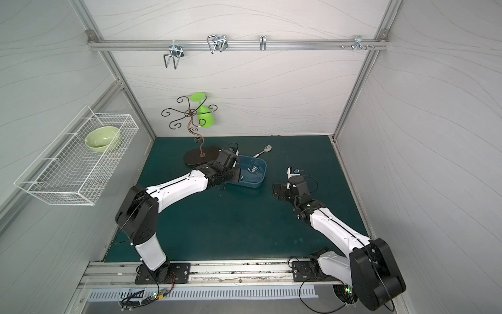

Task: Put the bit on the desktop into the storage box
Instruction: Place the screwdriver bit in the storage box.

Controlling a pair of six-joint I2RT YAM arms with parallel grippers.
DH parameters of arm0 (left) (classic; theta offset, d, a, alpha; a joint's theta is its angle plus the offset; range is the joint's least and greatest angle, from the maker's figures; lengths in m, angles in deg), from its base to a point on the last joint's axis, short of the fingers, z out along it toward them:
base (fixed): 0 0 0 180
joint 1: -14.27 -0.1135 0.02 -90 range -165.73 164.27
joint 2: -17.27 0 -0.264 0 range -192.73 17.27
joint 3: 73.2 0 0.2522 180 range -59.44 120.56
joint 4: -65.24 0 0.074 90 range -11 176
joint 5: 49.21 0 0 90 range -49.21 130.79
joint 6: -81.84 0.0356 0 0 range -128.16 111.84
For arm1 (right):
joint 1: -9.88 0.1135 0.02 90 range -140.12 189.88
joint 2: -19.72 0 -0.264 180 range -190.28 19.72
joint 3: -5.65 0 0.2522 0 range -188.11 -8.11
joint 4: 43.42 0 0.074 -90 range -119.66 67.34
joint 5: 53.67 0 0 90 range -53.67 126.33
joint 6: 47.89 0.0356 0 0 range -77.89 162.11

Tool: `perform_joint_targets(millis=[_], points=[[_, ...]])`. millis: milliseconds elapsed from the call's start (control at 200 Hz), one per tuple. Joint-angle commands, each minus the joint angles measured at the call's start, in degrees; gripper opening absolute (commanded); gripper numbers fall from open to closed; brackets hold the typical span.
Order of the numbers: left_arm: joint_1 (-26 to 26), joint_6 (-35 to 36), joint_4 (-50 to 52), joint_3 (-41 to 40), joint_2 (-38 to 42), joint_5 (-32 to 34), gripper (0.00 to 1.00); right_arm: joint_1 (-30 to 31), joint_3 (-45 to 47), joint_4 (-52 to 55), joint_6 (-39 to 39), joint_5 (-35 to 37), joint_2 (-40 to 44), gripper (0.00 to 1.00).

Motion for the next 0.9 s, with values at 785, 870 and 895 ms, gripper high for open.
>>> perform_joint_targets(millis=[785,870,895], points=[[-3.57,-0.85,-10.85,-0.8,0.78,4.73,0.89,-0.21,-0.82,-1.52,-0.91,-0.04,1.58,0.99],[-3.56,-1.54,-12.82,-6.1,6.22,5.28,0.92,-0.21,-0.4,-2.34,-1.67,-0.29,1.92,0.99],[-3.54,-1.88,-13.62,-8.06,7.96,5.61,0.93,-0.24,-0.13,-2.59,-2.01,-0.28,2.09,0.99]])
